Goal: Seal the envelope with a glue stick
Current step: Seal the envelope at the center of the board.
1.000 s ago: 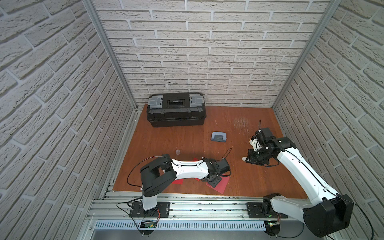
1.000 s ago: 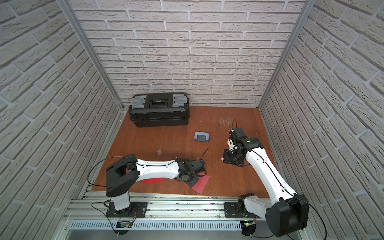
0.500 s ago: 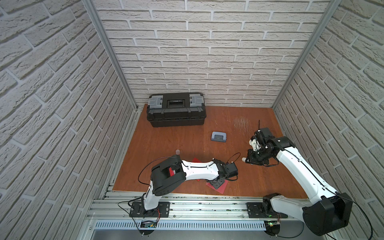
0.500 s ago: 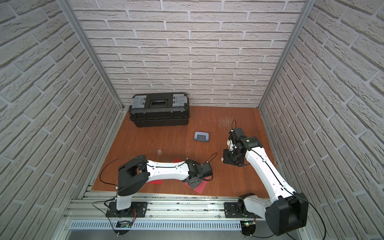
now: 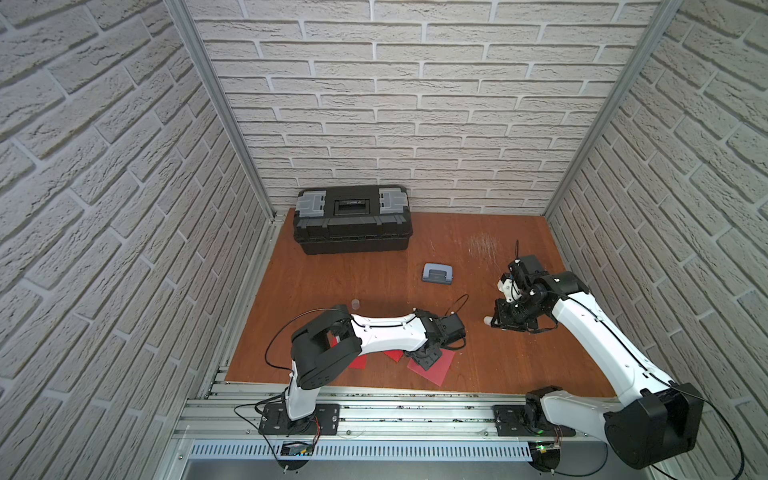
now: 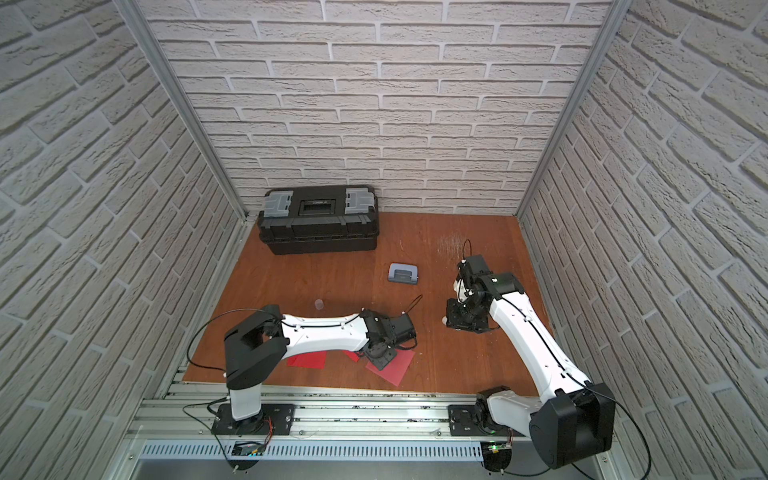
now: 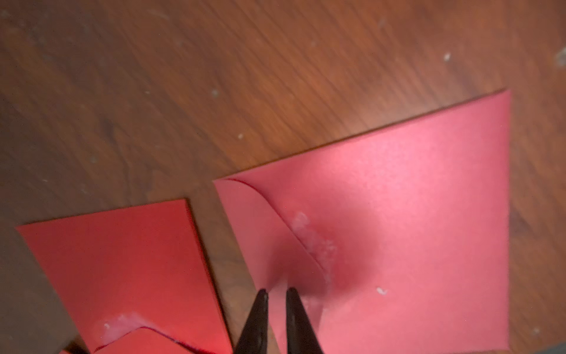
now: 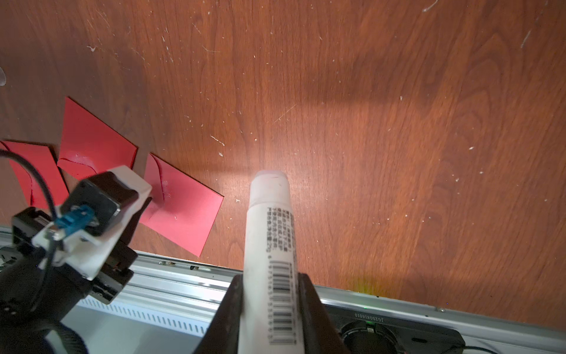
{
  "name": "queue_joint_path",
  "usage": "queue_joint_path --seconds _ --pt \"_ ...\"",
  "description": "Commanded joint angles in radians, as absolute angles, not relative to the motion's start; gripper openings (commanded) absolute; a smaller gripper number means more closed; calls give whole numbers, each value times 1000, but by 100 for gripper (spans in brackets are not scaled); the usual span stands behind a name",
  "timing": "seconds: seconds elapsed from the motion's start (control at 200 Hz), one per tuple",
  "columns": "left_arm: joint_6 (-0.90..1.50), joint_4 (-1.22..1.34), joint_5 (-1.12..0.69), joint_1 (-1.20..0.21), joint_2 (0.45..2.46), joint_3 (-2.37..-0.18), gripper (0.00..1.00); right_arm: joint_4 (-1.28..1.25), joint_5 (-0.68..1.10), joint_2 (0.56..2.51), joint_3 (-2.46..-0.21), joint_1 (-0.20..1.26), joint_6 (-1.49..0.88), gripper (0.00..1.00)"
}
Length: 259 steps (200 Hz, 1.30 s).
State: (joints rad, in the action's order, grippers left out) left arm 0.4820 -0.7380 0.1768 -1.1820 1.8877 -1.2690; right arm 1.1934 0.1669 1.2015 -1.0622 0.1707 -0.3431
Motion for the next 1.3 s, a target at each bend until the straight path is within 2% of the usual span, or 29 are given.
queue_joint_path --seconds 0.0,0.54,0.97,1.29 --pt "468 -689 131 -1165 1842 -1261 15 1198 185 1203 -1086 166 -334 3" --pt "490 -623 51 -1163 1908 -1212 15 1196 193 1206 -1078 166 -328 3" --pt "457 -821 185 -1256 2074 -1296 14 1201 191 1202 -1072 167 -321 3" --pt "456 -724 150 -1201 1871 -1272 17 1207 191 1207 -1076 168 -321 3"
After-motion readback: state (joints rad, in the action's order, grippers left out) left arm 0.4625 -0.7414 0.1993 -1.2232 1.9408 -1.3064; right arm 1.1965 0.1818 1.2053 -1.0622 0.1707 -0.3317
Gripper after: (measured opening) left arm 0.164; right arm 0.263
